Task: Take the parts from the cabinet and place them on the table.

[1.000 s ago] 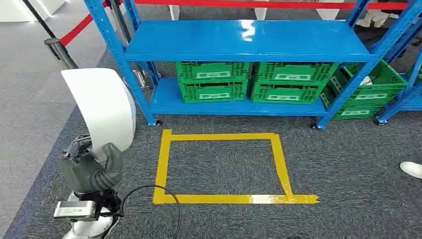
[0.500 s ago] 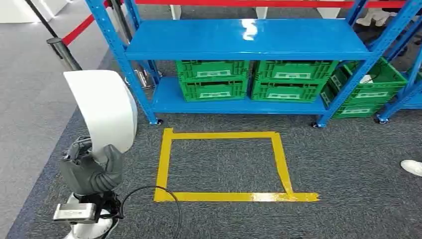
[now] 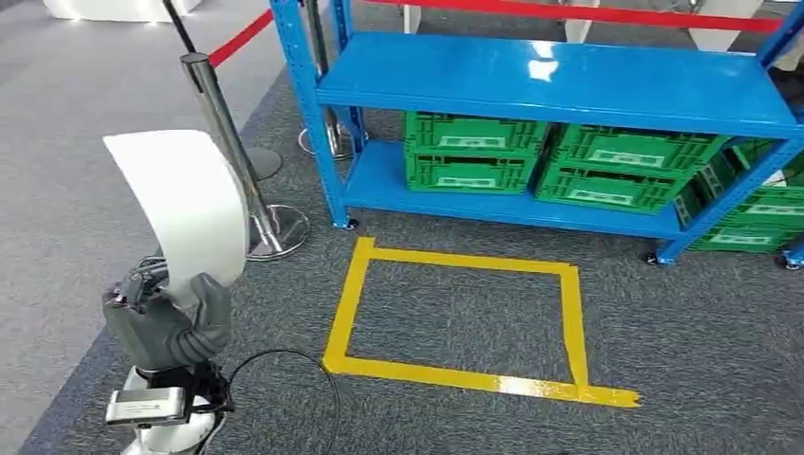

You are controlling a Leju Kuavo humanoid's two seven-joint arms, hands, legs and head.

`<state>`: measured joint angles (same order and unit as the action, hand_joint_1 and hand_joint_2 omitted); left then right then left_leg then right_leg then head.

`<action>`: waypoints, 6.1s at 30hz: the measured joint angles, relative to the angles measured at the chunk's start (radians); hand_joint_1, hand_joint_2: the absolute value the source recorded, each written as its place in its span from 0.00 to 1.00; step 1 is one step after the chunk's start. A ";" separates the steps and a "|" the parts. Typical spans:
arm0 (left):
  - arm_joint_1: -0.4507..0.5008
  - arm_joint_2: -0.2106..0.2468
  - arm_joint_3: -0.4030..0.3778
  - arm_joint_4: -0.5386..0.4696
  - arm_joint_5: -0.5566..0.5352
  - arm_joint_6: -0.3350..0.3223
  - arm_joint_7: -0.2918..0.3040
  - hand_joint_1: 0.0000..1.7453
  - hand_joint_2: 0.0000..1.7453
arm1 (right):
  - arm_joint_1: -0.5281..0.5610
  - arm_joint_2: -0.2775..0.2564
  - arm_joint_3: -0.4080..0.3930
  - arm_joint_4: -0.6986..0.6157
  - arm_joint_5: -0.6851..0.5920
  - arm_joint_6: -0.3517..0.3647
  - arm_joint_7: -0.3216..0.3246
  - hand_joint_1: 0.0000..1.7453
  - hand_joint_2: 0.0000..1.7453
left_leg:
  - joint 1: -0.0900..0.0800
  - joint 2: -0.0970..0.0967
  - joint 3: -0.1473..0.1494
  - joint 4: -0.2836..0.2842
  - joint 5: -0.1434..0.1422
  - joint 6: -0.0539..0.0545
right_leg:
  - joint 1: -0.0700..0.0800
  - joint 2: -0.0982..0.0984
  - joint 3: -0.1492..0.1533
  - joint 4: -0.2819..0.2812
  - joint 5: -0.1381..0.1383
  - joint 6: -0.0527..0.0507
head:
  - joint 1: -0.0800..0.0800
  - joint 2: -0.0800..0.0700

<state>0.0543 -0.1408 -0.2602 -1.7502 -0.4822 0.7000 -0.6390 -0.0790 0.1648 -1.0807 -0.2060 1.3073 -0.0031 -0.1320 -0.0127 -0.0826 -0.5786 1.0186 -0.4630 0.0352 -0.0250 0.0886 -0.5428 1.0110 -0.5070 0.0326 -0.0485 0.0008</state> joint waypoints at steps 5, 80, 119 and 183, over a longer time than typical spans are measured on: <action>0.008 -0.019 0.019 -0.002 -0.002 0.001 -0.012 1.00 1.00 | 0.000 0.001 0.000 0.000 0.003 0.000 0.001 0.00 1.00 | 0.000 0.015 -0.027 0.039 -0.026 -0.029 | -0.006 -0.058 0.002 -0.009 0.009 -0.020 | -0.011 0.000; 0.033 -0.065 0.115 -0.065 0.012 0.000 -0.040 1.00 1.00 | -0.004 -0.021 -0.001 0.000 0.004 -0.007 -0.022 0.00 1.00 | -0.009 0.112 -0.015 -0.005 0.010 0.006 | 0.010 -0.228 0.030 -0.003 -0.039 0.015 | -0.024 0.000; 0.033 -0.051 0.089 -0.057 0.013 -0.002 -0.029 1.00 1.00 | 0.006 -0.021 -0.003 0.001 0.001 -0.023 -0.006 0.00 1.00 | 0.003 0.074 -0.008 -0.005 0.004 0.013 | 0.005 -0.090 -0.147 0.265 -0.098 0.018 | -0.011 0.000; 0.041 -0.082 0.090 -0.054 0.023 -0.001 -0.037 1.00 1.00 | 0.003 -0.013 -0.004 0.003 0.005 0.035 -0.012 0.00 1.00 | 0.003 0.022 0.012 -0.010 0.003 0.007 | -0.001 -0.038 -0.014 0.027 0.007 0.017 | -0.011 0.000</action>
<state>0.0956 -0.2224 -0.1705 -1.8040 -0.4597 0.6989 -0.6764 -0.0762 0.1518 -1.0849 -0.2026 1.3127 0.0320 -0.1442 -0.0099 -0.0607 -0.5661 1.0083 -0.4598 0.0426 -0.0264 0.0507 -0.5570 1.0383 -0.5003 0.0497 -0.0595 0.0008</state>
